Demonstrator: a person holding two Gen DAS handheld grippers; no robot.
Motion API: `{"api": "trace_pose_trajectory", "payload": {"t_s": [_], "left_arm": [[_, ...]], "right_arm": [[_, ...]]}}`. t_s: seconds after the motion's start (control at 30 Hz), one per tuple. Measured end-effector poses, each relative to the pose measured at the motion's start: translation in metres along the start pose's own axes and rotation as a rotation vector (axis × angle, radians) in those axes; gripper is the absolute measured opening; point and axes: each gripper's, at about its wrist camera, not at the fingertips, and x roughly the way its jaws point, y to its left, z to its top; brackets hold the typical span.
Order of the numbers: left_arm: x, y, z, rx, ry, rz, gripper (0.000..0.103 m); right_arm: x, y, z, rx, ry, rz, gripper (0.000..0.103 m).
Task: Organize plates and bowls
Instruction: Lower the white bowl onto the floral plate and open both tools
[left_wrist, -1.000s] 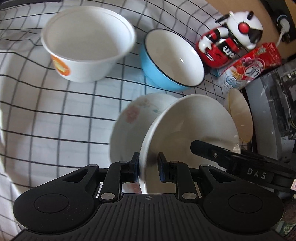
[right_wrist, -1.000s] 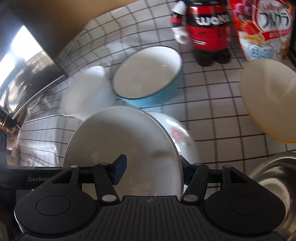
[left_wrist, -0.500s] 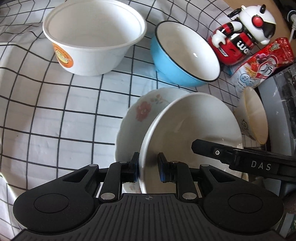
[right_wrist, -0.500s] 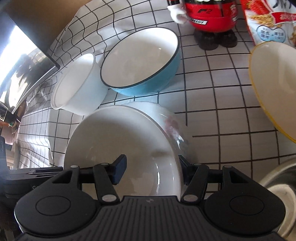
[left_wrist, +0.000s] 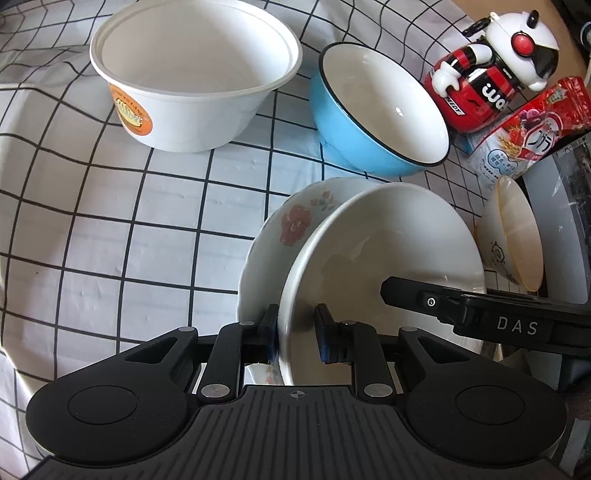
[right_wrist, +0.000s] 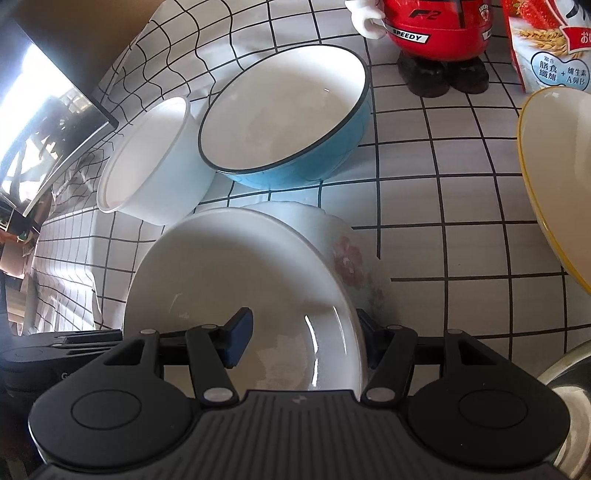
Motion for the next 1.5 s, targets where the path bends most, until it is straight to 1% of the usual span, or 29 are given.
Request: {"api": "trace_pose_trajectory", "payload": {"t_s": [0.43,0.6,0.73,0.8,0.9,1.07,1.13,1.2,1.27,1.37,1.43,1.5], "left_arm": [[-0.002,0.0,-0.005,0.065,-0.042,-0.008,0.022],[-0.005,0.005,-0.005,0.066,-0.053,-0.025,0.022],[-0.016,0.0,-0.005,0.115,-0.124,0.012,0.022],[-0.021,-0.002,-0.003,0.126,-0.142,0.011,0.022],[-0.024,-0.002,0.0,0.12,-0.144,0.011,0.022],[-0.027,0.001,-0.005,0.089,-0.135,0.027,0.022],[-0.029,0.003,-0.01,0.069,-0.125,0.024,0.022],[-0.03,0.005,-0.015,0.047,-0.107,0.002,0.022],[-0.032,0.005,-0.02,0.042,-0.093,-0.022,0.024],[-0.033,0.002,-0.023,0.06,-0.095,-0.013,0.024],[-0.032,0.003,-0.02,0.053,-0.095,-0.021,0.025],[-0.031,0.001,-0.017,0.065,-0.103,-0.023,0.028]], "right_arm": [[-0.003,-0.001,-0.006,-0.013,-0.016,0.004,0.06],[-0.007,-0.003,-0.007,-0.005,-0.022,0.004,0.06],[-0.009,-0.003,-0.007,-0.002,-0.028,-0.001,0.06],[-0.01,-0.003,-0.008,-0.004,-0.031,-0.003,0.06],[-0.014,-0.002,-0.008,-0.012,-0.046,-0.01,0.06],[-0.03,0.005,-0.009,-0.061,-0.123,-0.035,0.06],[-0.037,0.008,-0.012,-0.082,-0.16,-0.048,0.06],[-0.042,0.009,-0.018,-0.096,-0.188,-0.061,0.06],[-0.044,0.009,-0.025,-0.093,-0.191,-0.062,0.06],[-0.045,0.007,-0.037,-0.071,-0.178,-0.059,0.06],[-0.043,0.006,-0.042,-0.05,-0.173,-0.059,0.061],[-0.041,0.006,-0.045,-0.037,-0.178,-0.066,0.061]]}}
